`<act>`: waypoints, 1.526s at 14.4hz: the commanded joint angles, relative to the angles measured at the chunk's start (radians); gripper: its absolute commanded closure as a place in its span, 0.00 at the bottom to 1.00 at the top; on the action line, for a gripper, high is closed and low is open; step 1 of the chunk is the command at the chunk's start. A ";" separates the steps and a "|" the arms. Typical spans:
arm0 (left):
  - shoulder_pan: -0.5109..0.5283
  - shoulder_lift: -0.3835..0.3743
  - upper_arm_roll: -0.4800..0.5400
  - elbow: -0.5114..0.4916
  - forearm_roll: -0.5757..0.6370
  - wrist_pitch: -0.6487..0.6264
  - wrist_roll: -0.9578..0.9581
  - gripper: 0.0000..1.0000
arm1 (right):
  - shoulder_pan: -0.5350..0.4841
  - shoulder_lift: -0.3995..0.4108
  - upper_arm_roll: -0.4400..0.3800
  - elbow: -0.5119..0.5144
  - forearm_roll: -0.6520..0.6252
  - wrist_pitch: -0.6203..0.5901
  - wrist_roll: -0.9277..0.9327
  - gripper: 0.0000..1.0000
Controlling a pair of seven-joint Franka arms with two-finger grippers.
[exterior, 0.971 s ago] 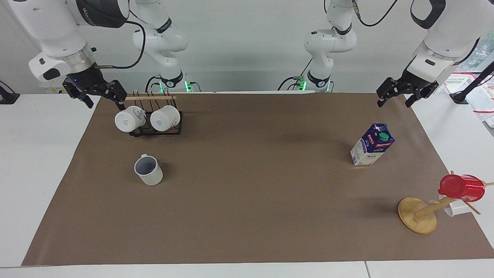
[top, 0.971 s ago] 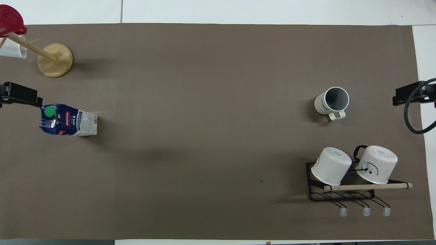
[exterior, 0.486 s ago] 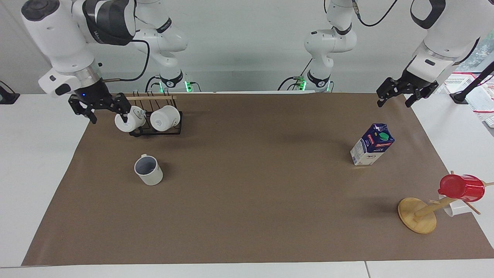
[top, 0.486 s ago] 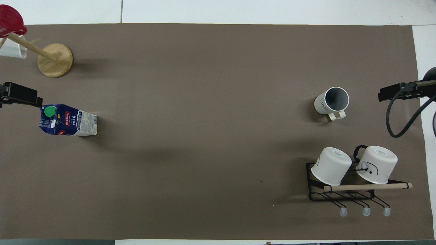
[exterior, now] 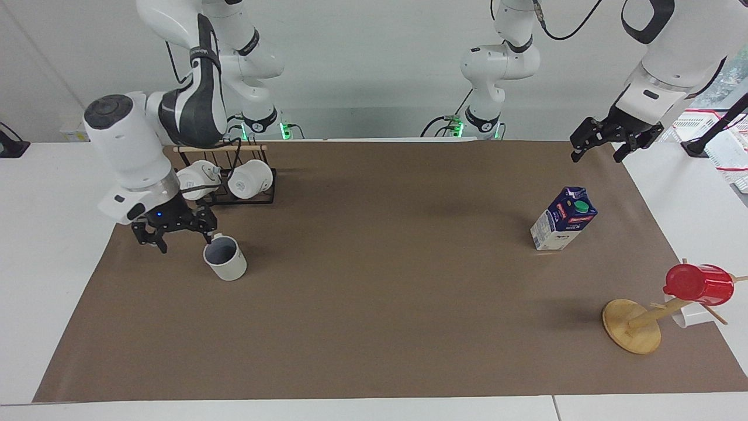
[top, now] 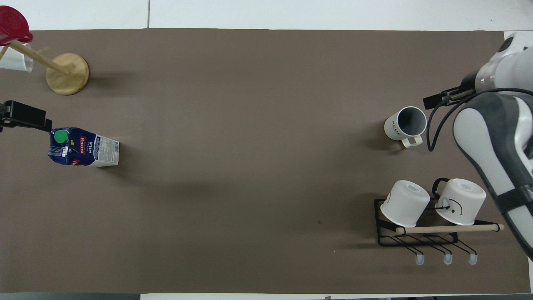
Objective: Place cup and milk on table
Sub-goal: 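Reach the right gripper to the white mug and grasp it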
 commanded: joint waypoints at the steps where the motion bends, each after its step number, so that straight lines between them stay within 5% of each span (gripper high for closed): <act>1: 0.003 -0.024 0.000 -0.026 -0.007 -0.001 0.014 0.00 | -0.005 -0.012 0.007 -0.104 0.022 0.117 -0.100 0.00; 9: 0.003 -0.024 0.000 -0.026 -0.007 -0.001 0.014 0.00 | -0.005 0.077 0.007 -0.110 0.120 0.209 -0.130 0.18; 10: 0.003 -0.024 0.000 -0.026 -0.007 -0.001 0.014 0.00 | -0.004 0.077 0.007 -0.110 0.127 0.202 -0.130 0.36; 12: 0.003 -0.024 0.000 -0.026 -0.007 -0.001 0.014 0.00 | -0.011 0.077 0.007 -0.110 0.127 0.189 -0.142 1.00; 17: 0.003 -0.024 0.001 -0.026 -0.007 -0.001 0.014 0.00 | -0.004 0.068 0.007 -0.095 0.127 0.153 -0.131 1.00; 22: 0.003 -0.024 0.000 -0.026 -0.007 -0.001 0.014 0.00 | 0.128 0.057 0.009 0.072 0.055 -0.041 0.048 1.00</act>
